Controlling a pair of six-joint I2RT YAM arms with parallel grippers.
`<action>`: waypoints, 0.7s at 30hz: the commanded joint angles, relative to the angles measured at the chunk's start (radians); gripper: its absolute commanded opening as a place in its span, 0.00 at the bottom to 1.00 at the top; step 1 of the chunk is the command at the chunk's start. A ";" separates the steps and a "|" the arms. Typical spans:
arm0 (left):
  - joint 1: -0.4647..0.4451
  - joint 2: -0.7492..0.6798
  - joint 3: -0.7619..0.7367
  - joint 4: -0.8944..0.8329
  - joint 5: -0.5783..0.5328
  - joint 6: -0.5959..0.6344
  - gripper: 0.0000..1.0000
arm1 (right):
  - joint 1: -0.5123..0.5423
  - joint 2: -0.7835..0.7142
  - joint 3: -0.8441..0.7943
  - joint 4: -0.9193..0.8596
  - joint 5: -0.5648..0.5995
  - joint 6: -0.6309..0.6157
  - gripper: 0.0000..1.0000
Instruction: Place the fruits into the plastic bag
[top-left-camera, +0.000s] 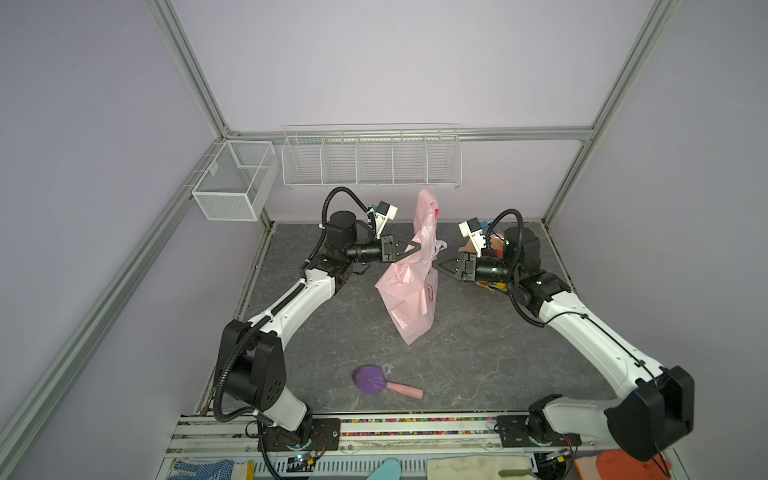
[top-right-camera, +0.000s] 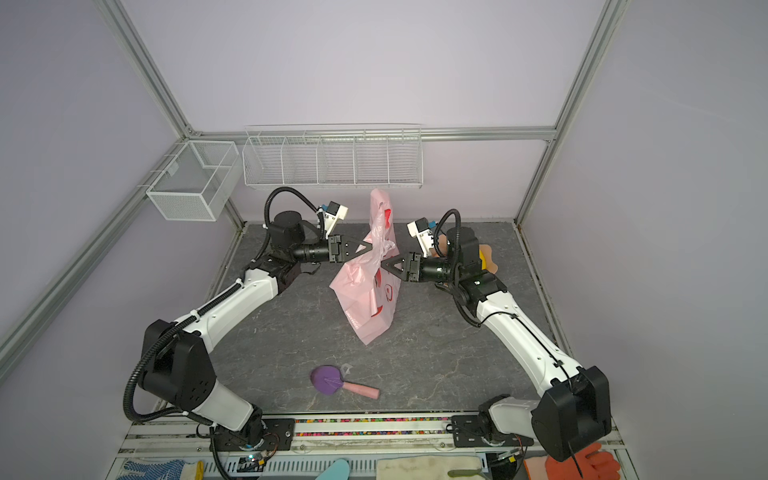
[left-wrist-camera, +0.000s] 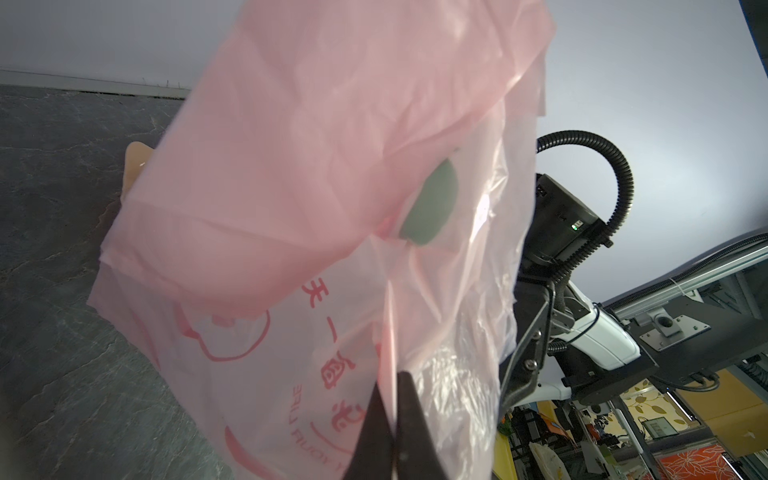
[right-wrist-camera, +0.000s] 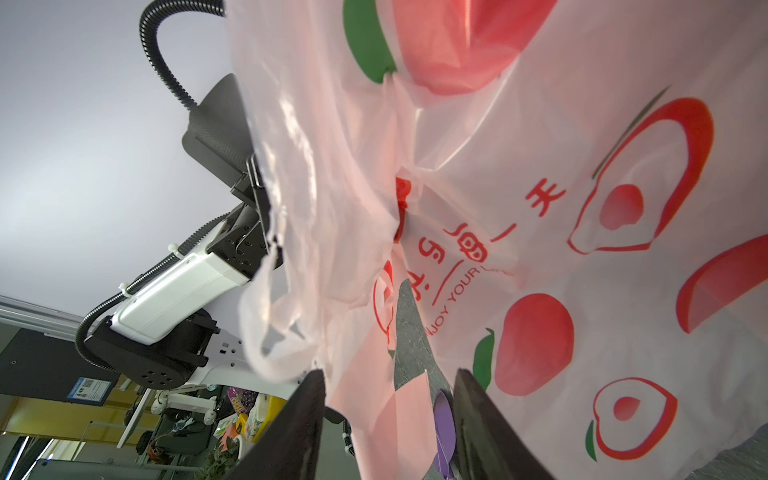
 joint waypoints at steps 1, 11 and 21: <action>-0.008 0.009 0.019 -0.008 0.000 0.024 0.00 | 0.010 0.013 0.021 0.035 0.005 0.011 0.52; -0.016 0.015 0.033 -0.045 0.004 0.054 0.00 | 0.012 0.027 0.029 0.038 0.021 0.011 0.47; -0.038 0.029 0.046 -0.080 -0.011 0.081 0.00 | 0.037 0.038 0.018 0.078 0.007 0.035 0.36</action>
